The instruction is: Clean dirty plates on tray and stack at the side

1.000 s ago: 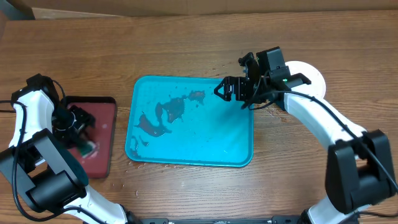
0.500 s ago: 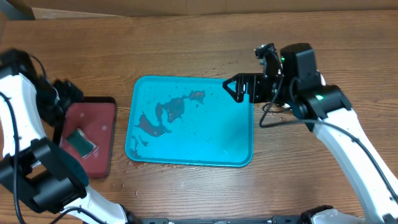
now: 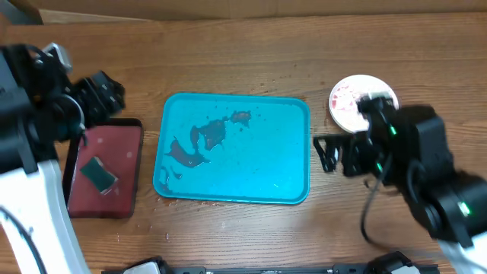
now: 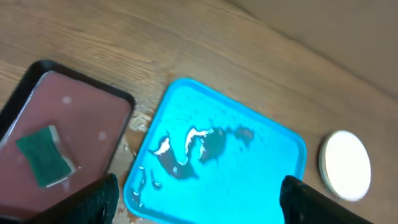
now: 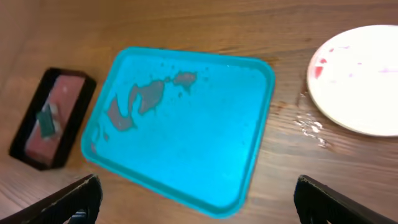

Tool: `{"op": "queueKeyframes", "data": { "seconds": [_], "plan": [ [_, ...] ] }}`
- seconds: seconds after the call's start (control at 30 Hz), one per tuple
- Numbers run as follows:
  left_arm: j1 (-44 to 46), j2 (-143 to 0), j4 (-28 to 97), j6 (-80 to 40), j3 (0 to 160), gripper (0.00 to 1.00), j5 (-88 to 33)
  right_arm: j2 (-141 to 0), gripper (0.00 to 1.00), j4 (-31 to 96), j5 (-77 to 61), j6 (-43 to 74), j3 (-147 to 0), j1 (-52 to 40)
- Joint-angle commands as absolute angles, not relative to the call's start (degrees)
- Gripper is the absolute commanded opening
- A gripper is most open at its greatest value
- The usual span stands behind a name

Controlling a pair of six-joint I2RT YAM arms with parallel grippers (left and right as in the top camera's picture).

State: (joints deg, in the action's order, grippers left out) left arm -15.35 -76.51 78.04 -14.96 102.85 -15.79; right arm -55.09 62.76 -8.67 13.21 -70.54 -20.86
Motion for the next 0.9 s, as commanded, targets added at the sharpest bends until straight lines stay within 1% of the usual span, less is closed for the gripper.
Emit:
{"op": "queueKeyframes", "data": {
  "seconds": [0.0, 0.1, 0.17, 0.2, 0.23, 0.43, 0.67, 0.87],
  "plan": [
    [-11.42, -71.20, 77.58, -13.56, 97.01, 0.82, -13.26, -49.17, 1.00, 63.86, -3.11, 11.49, -68.18, -22.24],
    [-9.13, -64.49, 73.38, -14.90, 88.27, 0.82, -11.70, -46.13, 1.00, 63.16, -2.28, 11.49, -66.28, -22.22],
    [-8.75, -60.18, 70.19, -15.88, 81.97, 0.84, -10.28, -45.43, 1.00, 62.83, -1.26, 11.53, -65.95, -22.22],
    [-8.78, -58.22, 69.06, -17.32, 79.02, 0.87, -9.56, -45.45, 1.00, 62.46, -1.06, 11.53, -65.95, -22.22],
    [-8.75, -56.84, 68.49, -18.35, 77.03, 1.00, -9.43, -45.60, 1.00, 62.00, -1.06, 11.53, -65.95, -22.22],
    [-8.75, -54.41, 68.03, -20.18, 70.00, 1.00, -9.43, -46.81, 1.00, 60.47, -1.02, 11.51, -65.95, -22.22],
    [-8.75, -58.33, 68.75, -20.16, 69.36, 1.00, -9.45, -48.60, 1.00, 60.03, -0.89, 11.53, -65.95, -22.22],
    [-8.75, -62.70, 68.73, -20.16, 69.36, 1.00, -9.43, -49.36, 1.00, 56.53, -1.02, 11.55, -65.98, -22.22]
  ]
}}
